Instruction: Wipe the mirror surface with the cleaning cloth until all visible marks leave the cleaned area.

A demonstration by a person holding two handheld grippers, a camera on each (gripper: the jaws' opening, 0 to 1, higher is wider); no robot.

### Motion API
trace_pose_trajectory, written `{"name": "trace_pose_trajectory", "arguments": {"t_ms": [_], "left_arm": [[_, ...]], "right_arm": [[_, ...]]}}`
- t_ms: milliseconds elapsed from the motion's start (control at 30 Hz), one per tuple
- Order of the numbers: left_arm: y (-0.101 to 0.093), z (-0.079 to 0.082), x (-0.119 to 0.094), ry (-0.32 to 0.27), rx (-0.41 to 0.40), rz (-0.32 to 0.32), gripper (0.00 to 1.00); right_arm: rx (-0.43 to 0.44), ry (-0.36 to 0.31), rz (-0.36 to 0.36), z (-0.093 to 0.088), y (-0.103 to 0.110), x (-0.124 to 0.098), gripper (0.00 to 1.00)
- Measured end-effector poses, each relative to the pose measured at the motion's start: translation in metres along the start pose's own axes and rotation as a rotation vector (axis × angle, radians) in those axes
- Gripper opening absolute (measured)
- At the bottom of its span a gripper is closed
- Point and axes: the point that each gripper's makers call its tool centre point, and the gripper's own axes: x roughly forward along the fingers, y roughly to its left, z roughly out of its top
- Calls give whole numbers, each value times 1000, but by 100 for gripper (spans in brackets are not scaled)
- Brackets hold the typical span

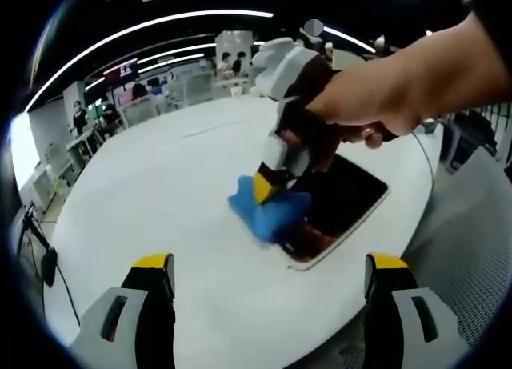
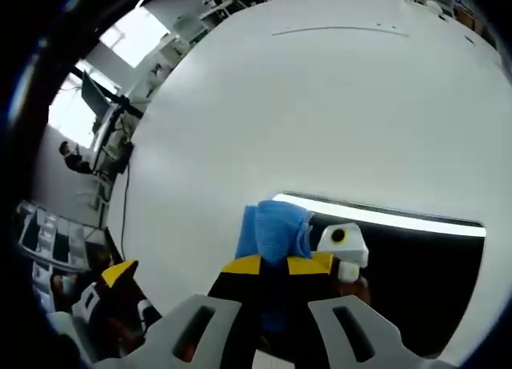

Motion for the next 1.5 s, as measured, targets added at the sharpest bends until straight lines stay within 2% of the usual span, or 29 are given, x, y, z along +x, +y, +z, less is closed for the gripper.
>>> {"name": "trace_pose_trajectory", "arguments": {"t_ms": [633,900,967,1100,1300,1500], "left_arm": [[3,0,-1,-4,-6,16,99],[10,5,-4,-29,-32,47,99],[7,6,-3,-34,-32,33,99],[1,7,-1,-30,16,12,99],[3,4,-1,-19,-24,12,99],[0,9,-3,-19,-16,6,99]], "right_arm": [[-23,3,7,0,-1,0,3],[-14,7,12,-3,-13,-5,3],[-17,9,12,-4,-15,-6,3],[-17,9,15,-4,-17,-6,3],[-17,9,15,-6,-23,-10,3],[-22,12,16,-8,-29,-13,3]]}}
